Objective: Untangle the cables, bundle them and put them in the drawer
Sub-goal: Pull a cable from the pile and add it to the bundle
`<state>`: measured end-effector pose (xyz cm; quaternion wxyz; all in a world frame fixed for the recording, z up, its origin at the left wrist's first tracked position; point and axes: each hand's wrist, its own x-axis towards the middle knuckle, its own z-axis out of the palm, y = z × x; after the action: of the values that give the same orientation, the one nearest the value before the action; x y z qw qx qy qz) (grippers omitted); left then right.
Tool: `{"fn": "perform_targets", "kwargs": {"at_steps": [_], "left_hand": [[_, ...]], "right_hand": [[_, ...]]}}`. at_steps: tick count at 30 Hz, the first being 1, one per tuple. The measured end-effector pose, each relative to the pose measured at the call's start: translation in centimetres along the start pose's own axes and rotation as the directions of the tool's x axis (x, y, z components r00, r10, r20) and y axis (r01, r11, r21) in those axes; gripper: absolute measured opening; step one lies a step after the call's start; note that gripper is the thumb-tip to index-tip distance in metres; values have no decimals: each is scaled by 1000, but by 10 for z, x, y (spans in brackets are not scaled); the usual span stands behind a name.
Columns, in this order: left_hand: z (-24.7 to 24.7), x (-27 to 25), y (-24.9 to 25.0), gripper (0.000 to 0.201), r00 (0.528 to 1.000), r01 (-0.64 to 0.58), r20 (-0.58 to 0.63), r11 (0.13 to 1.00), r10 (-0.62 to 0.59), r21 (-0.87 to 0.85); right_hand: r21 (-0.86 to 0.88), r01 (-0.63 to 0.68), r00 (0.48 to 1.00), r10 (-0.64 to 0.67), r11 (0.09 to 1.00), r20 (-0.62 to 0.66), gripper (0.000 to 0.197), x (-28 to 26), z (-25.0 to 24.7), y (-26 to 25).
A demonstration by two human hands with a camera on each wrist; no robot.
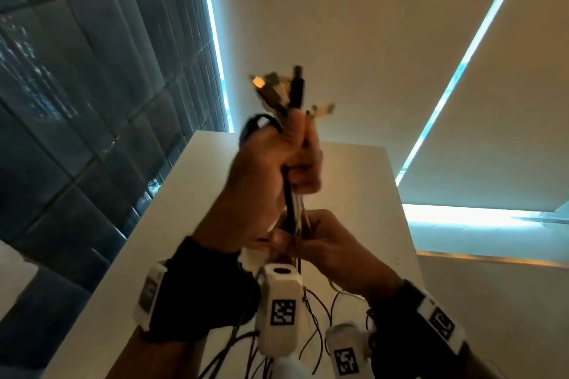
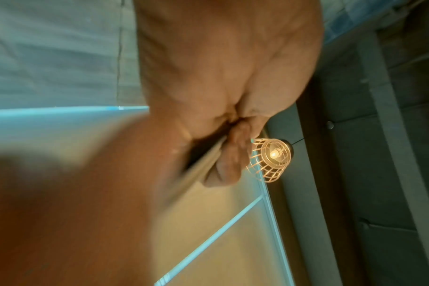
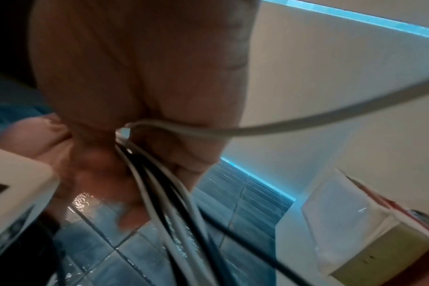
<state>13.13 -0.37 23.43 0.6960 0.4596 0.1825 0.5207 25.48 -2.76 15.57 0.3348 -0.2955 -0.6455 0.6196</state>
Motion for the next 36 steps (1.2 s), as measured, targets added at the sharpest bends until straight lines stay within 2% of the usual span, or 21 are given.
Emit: {"fn": "perform_targets", "kwargs": {"at_steps": [3, 5, 8, 11, 14, 16, 17, 19, 20, 21, 23, 25, 27, 29, 32, 36], "left_hand": [[-26, 2, 26, 30, 992, -118, -61, 991, 114, -65], [-41, -2, 43, 31, 976, -190, -121, 980, 183, -55], [-58, -7, 66, 34, 944, -287, -165, 958, 286, 17], [-69, -10, 78, 33, 923, -331, -188, 942, 337, 60], [-77, -12, 80, 24, 913, -352, -198, 934, 357, 59], [-82, -13, 83, 22, 916, -365, -169, 931, 364, 27], [-83, -14, 84, 23, 918, -368, -155, 930, 366, 18], [-85, -16, 86, 22, 924, -364, -132, 932, 360, -5], [-84, -18, 85, 22, 930, -354, -113, 935, 349, -26], [-83, -20, 83, 22, 939, -339, -89, 939, 334, -56], [-78, -23, 80, 23, 954, -300, -35, 945, 298, -133], [-74, -26, 78, 25, 964, -252, 31, 941, 265, -227], [-69, -28, 74, 26, 969, -232, 36, 951, 244, -207], [-66, -28, 69, 27, 976, -210, 20, 964, 216, -162], [-66, -29, 61, 28, 982, -185, -58, 976, 179, -113], [-71, -35, 54, 32, 981, -155, -127, 986, 147, -57]], "right_hand": [[237, -6, 998, -9, 971, 61, 33, -4, -10, 11], [307, -83, 994, 55, 948, 99, 47, -15, -24, 25], [310, -200, 980, 191, 929, 61, 59, -37, -42, 58], [331, -293, 954, 299, 897, 35, 62, -58, -55, 90], [295, -415, 897, 442, 861, -28, 63, -79, -59, 123], [259, -493, 855, 517, 830, -30, 55, -92, -64, 149], [184, -558, 821, 570, 809, -20, 47, -96, -66, 159], [-144, -680, 726, 688, 719, 8, 44, -96, -66, 171], [-310, -684, 689, 724, 660, 22, 43, -90, -64, 173], [-434, -646, 681, 731, 627, 42, 37, -82, -61, 173], [-608, -507, 740, 670, 611, 55, 26, -63, -54, 176], [-676, -415, 824, 567, 609, 5, 26, -40, -50, 183], [-718, -360, 887, 458, 596, -65, 23, -12, -44, 191], [-760, -385, 880, 456, 523, -132, 24, 12, -39, 199], [-880, -328, 876, 460, 344, -146, 28, 27, -35, 220], [-935, -269, 898, 410, 229, -158, 24, 27, -31, 245]]}}
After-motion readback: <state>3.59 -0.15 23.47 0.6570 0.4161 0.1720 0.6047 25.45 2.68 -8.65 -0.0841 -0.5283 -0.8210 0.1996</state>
